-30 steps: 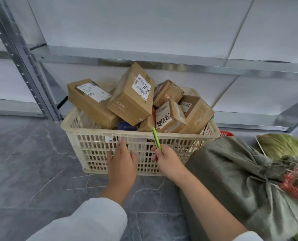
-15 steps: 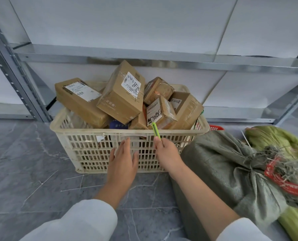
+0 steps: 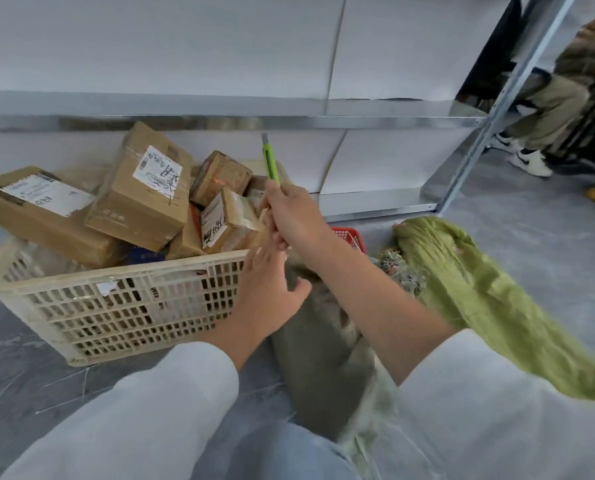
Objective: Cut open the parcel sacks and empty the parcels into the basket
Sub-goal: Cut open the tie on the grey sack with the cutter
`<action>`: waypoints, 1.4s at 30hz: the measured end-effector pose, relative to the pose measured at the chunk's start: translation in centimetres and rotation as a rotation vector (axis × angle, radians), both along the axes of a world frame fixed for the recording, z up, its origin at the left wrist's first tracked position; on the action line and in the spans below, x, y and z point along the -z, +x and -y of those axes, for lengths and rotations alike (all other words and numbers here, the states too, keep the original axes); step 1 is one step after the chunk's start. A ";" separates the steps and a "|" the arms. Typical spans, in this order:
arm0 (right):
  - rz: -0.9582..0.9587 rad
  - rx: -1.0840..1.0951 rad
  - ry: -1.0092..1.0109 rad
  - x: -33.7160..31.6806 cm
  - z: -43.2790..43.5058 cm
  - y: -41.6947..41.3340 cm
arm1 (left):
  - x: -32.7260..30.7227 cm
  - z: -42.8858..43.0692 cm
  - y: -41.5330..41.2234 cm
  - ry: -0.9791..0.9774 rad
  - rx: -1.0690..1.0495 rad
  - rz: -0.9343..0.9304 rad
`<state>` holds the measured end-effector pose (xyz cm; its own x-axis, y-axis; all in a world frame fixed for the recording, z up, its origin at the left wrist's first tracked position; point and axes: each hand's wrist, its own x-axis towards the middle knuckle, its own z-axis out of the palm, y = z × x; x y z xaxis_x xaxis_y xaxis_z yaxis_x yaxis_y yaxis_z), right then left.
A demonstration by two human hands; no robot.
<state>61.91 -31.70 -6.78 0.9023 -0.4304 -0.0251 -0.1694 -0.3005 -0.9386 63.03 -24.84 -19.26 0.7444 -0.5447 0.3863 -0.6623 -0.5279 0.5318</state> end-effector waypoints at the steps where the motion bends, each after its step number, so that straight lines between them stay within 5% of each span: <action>1: 0.020 0.004 0.001 -1.2 0.7 -0.1 | -0.6 1.5 -0.7 0.011 0.088 -0.032; 5: 0.024 0.022 0.036 -3.8 3.9 -1.2 | -1.3 5.7 -3.0 0.159 0.383 -0.067; 10: -0.068 0.073 0.100 -1.9 8.3 -4.1 | -0.9 8.8 -4.0 0.258 0.397 0.050; 17: -0.097 0.117 0.049 1.2 11.5 -6.9 | -0.3 8.0 -4.3 -0.093 0.237 -0.242; 23: -0.003 0.216 0.384 2.6 8.7 -4.7 | 0.5 2.3 -3.1 -0.433 0.056 -0.368; 28: -0.104 0.083 0.369 3.7 2.4 -1.8 | -1.3 -3.9 -0.2 -0.814 -0.143 -0.611; 33: -0.054 -0.086 0.333 4.6 -4.7 -0.3 | -3.6 -10.5 1.2 -0.949 -0.296 -0.531; 37: 0.033 -0.223 0.245 5.9 -8.2 -0.5 | -3.5 -13.9 0.6 -0.934 -0.464 -0.800; 42: 0.041 -0.393 0.529 6.2 -10.2 -1.0 | -4.1 -16.6 0.9 -1.016 -0.517 -0.968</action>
